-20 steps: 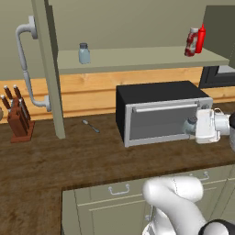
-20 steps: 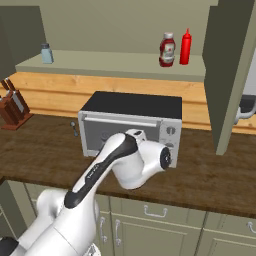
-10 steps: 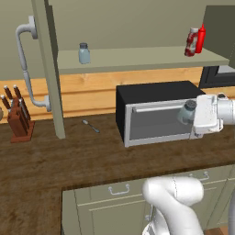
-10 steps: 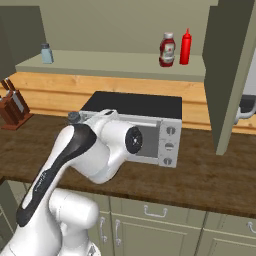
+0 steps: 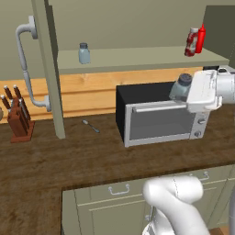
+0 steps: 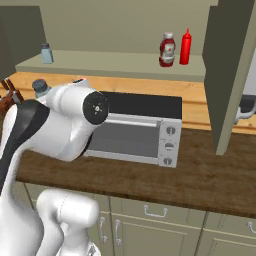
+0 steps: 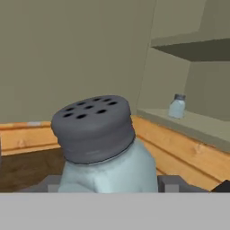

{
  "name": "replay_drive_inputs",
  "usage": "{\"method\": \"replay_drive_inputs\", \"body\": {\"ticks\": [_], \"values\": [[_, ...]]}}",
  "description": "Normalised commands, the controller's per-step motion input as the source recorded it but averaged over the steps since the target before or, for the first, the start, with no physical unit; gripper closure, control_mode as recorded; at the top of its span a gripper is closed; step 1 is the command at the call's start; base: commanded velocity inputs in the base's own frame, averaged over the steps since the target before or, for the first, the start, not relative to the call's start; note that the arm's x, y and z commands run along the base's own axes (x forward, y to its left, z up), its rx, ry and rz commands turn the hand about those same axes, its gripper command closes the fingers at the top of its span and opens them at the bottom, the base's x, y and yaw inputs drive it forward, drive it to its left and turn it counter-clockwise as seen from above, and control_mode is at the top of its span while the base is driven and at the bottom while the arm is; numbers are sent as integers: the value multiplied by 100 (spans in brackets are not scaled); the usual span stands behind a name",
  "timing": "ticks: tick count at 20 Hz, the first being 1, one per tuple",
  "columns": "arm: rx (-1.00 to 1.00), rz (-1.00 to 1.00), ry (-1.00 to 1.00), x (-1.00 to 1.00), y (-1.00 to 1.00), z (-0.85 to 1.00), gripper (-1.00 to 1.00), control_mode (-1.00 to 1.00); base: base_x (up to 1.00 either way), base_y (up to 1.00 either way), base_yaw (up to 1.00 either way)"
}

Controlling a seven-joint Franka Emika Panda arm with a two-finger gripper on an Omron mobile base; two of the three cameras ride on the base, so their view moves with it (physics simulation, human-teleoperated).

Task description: Put the shaker and condiment bottle from the counter next to their counterparts in the cabinet.

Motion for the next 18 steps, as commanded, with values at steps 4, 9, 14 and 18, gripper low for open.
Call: {"method": "replay_drive_inputs", "body": {"ticks": [4, 9, 14, 18], "values": [[0, 0, 0, -1, 39, 100, 100, -100, 0, 0, 0], [-4, 0, 0, 12, 37, 23, 100, -100, 0, 0, 0], [0, 0, 2, 77, 11, 1, 100, -100, 0, 0, 0], [0, 0, 3, 95, 12, 0, 100, -100, 0, 0, 0]]}}
